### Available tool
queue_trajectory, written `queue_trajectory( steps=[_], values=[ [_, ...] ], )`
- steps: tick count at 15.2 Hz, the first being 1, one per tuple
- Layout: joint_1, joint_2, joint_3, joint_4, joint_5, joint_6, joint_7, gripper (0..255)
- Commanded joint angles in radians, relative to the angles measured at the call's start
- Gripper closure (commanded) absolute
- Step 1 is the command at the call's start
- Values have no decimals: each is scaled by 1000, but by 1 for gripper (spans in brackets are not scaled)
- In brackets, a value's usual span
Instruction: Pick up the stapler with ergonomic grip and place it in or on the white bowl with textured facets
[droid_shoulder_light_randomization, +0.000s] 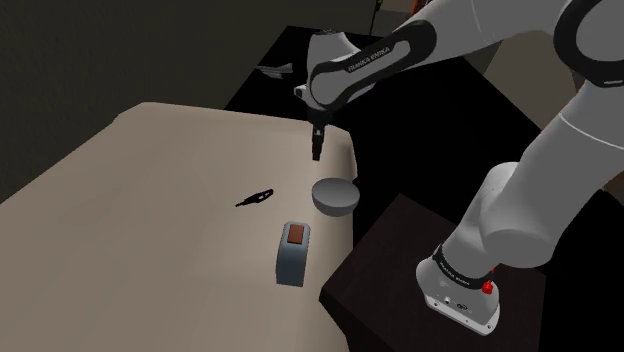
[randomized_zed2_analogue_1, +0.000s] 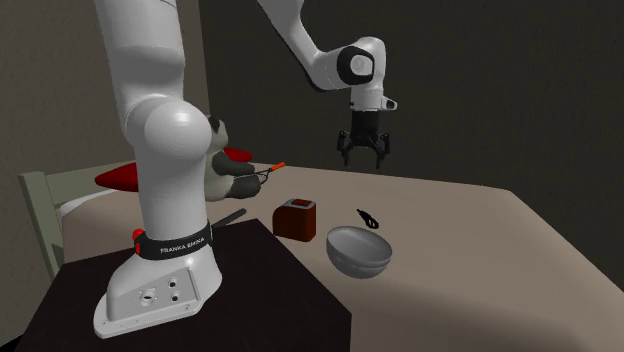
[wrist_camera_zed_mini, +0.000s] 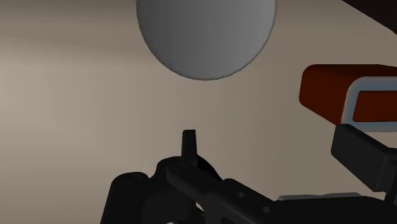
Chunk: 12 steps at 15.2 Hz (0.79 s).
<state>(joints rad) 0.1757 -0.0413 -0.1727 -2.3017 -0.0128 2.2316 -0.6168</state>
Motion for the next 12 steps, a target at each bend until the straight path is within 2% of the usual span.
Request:
queue_trajectory(
  steps=[1, 12],
  values=[
    [9, 84, 5, 41, 17, 46, -58, 0],
    [10, 484, 85, 304, 65, 198, -325, 0]
  ],
)
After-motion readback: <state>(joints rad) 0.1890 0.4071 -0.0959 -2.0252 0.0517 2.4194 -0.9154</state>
